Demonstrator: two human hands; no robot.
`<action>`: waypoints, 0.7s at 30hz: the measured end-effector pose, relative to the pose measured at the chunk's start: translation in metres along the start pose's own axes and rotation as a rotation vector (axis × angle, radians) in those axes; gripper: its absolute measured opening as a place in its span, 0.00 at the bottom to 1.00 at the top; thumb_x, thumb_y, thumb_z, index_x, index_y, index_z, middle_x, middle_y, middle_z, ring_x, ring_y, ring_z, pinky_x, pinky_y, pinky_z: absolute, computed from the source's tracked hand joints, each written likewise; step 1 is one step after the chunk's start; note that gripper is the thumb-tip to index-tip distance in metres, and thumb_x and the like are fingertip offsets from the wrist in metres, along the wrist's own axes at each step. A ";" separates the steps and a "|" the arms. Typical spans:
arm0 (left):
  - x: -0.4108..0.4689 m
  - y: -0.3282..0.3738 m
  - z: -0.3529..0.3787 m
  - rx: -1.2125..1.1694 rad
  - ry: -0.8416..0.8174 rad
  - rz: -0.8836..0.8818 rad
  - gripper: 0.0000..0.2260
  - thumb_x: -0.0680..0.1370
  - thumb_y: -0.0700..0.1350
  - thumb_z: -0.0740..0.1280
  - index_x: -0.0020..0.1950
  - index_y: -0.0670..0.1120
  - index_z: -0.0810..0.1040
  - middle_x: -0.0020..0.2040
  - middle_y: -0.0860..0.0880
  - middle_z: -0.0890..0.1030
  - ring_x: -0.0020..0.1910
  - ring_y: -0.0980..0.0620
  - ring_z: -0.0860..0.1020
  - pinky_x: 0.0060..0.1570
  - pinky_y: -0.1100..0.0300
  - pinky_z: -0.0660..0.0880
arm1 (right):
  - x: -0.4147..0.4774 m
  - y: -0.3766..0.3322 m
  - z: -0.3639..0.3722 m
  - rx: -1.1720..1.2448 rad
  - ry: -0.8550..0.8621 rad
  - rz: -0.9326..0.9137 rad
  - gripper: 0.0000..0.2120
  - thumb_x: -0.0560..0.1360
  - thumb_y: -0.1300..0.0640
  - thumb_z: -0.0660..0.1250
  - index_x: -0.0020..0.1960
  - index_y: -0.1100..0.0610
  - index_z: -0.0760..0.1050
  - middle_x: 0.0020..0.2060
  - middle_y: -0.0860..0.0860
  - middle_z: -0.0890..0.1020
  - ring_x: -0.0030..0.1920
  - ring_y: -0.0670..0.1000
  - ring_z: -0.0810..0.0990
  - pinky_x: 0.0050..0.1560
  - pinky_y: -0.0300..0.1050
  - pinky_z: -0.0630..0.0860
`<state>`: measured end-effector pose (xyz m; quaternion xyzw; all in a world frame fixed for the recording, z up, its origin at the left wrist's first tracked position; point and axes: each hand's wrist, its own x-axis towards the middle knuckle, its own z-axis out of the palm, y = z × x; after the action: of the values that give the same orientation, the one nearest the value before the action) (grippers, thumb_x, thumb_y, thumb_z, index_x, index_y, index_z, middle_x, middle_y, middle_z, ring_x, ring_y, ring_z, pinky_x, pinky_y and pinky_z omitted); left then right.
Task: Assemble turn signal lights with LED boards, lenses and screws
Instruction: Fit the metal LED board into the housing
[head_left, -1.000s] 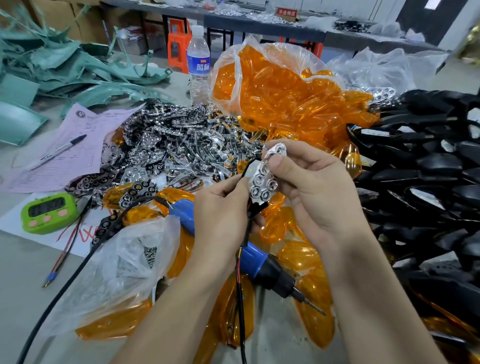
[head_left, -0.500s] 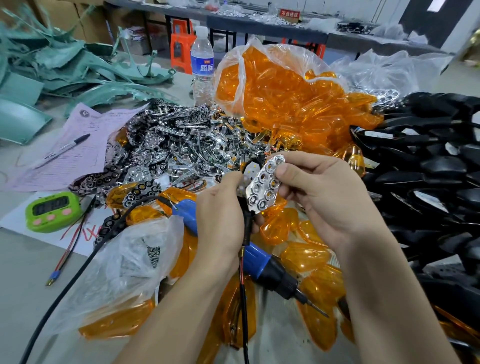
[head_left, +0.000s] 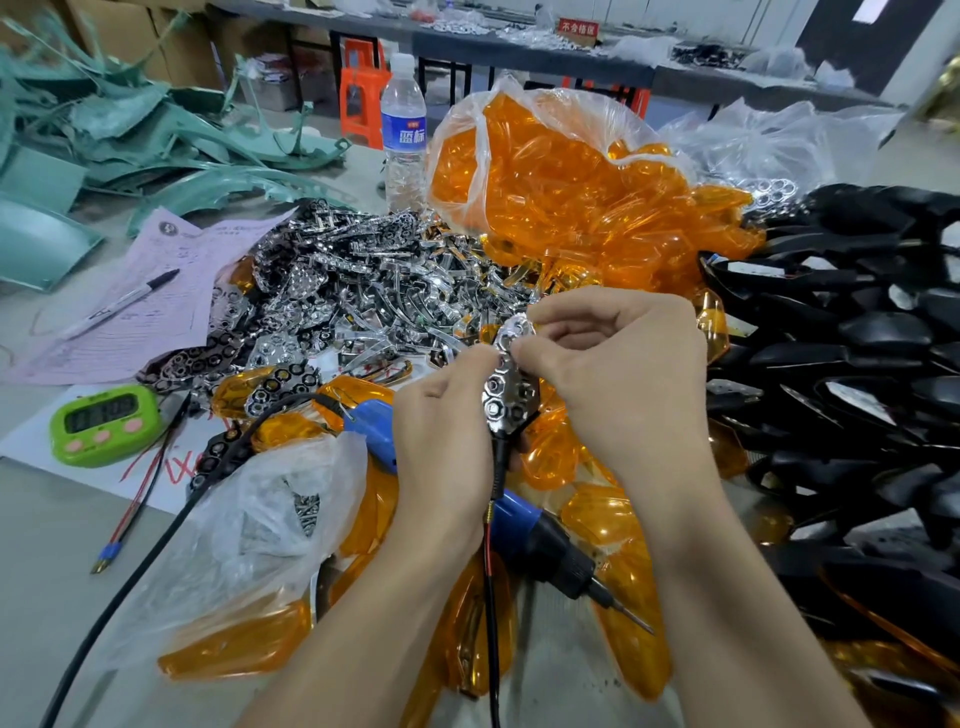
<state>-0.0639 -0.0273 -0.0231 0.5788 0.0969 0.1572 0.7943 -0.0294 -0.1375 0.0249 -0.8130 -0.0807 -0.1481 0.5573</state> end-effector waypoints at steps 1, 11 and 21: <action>-0.001 0.000 0.000 0.013 -0.003 0.040 0.27 0.71 0.57 0.68 0.40 0.30 0.73 0.33 0.27 0.70 0.30 0.30 0.66 0.31 0.46 0.67 | -0.001 -0.001 0.001 0.011 0.004 -0.001 0.08 0.67 0.59 0.83 0.41 0.49 0.86 0.32 0.44 0.86 0.34 0.45 0.85 0.36 0.40 0.82; -0.001 -0.004 -0.008 0.018 -0.124 0.191 0.09 0.81 0.47 0.67 0.50 0.55 0.87 0.33 0.45 0.77 0.27 0.40 0.76 0.24 0.58 0.72 | 0.005 -0.010 -0.007 0.223 -0.134 0.082 0.12 0.67 0.69 0.80 0.43 0.55 0.85 0.35 0.50 0.85 0.36 0.48 0.82 0.40 0.42 0.82; 0.002 -0.005 -0.006 0.004 -0.299 0.135 0.12 0.81 0.47 0.69 0.63 0.56 0.84 0.44 0.50 0.86 0.39 0.47 0.85 0.36 0.59 0.81 | 0.020 -0.010 -0.022 0.174 -0.320 0.129 0.14 0.71 0.70 0.76 0.44 0.52 0.89 0.34 0.46 0.86 0.33 0.38 0.79 0.33 0.31 0.74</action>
<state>-0.0630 -0.0223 -0.0297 0.6024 -0.0611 0.1221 0.7864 -0.0170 -0.1552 0.0480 -0.7785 -0.1286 0.0266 0.6137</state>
